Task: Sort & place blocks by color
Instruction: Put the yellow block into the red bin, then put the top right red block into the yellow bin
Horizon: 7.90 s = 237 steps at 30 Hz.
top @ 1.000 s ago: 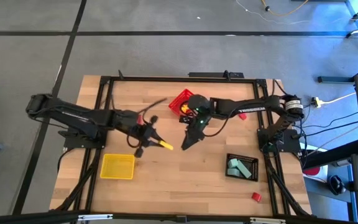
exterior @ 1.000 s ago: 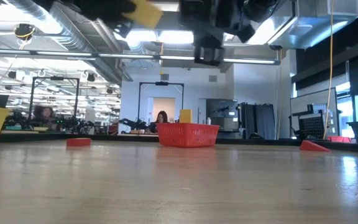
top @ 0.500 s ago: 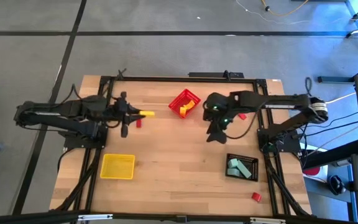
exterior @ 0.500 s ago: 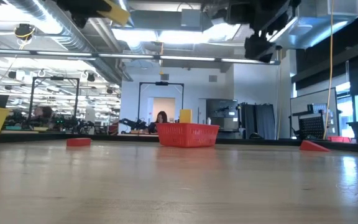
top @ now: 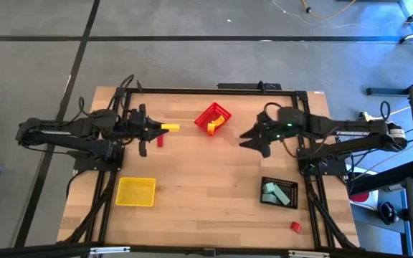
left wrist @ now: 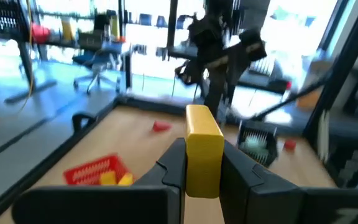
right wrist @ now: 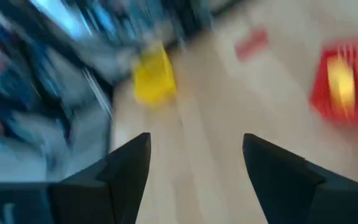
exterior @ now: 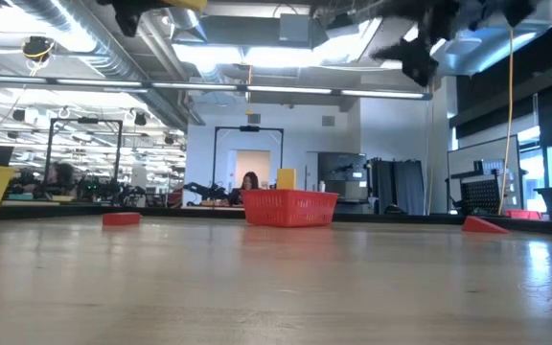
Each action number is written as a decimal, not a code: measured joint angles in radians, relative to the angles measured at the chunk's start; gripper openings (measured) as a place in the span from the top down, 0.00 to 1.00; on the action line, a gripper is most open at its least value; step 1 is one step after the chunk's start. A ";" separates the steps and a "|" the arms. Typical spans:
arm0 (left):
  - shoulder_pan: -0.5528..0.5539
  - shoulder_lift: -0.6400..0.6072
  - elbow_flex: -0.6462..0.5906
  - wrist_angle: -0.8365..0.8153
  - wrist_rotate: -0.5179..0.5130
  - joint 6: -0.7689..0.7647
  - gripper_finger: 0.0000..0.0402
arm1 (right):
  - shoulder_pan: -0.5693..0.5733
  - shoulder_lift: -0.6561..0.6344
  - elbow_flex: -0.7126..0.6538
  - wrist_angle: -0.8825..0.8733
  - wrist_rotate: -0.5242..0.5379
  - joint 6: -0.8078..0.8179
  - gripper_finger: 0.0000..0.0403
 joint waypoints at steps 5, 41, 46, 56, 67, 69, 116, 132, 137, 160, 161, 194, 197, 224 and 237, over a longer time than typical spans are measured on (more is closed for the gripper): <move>0.000 0.002 -0.110 0.240 0.002 -0.066 0.88 | 0.000 -0.070 -0.139 0.437 0.055 -0.018 0.37; 0.420 0.821 0.417 -0.252 0.220 -0.033 0.88 | 0.015 -0.072 -0.151 0.472 0.052 -0.214 0.37; 0.449 1.014 0.549 -0.301 0.285 -0.034 0.88 | 0.015 -0.071 -0.151 0.466 0.053 -0.214 0.37; 0.443 1.183 0.641 -0.309 0.278 -0.034 0.88 | 0.015 -0.071 -0.150 0.441 0.053 -0.208 0.37; 0.438 1.213 0.641 -0.362 0.238 0.017 0.88 | 0.015 -0.071 -0.150 0.442 0.054 -0.207 0.37; 0.437 1.213 0.641 -0.357 0.237 0.017 0.88 | 0.015 -0.071 -0.150 0.442 0.056 -0.207 0.37; 0.198 0.146 -0.052 0.254 0.250 -0.150 0.58 | 0.015 -0.071 -0.150 0.489 0.079 -0.159 0.37; 0.138 0.014 -0.092 0.287 0.155 -0.144 0.58 | 0.005 -0.060 -0.056 0.231 0.181 0.015 0.37; 0.139 0.014 -0.092 0.287 0.159 -0.144 0.58 | -0.070 0.060 0.246 -0.499 0.310 0.079 0.38; 0.139 0.014 -0.092 0.288 0.159 -0.144 0.58 | -0.653 0.489 0.132 -0.900 0.281 -0.370 0.39; 0.139 0.014 -0.092 0.288 0.159 -0.144 0.58 | -0.661 0.496 0.125 -0.885 0.278 -0.371 0.39; 0.139 0.014 -0.092 0.290 0.129 -0.144 0.58 | -0.634 0.415 0.026 -0.737 0.180 -0.401 0.68; 0.139 0.014 -0.092 0.290 0.129 -0.144 0.58 | -0.562 0.303 0.026 -0.649 0.103 -0.302 0.68; 0.139 0.188 -0.091 0.424 0.180 -0.233 0.58 | 0.060 0.351 0.050 0.802 0.433 0.071 0.68; 0.102 0.510 0.064 0.514 0.335 -0.305 0.57 | 0.073 0.513 0.278 0.592 0.129 -0.083 0.68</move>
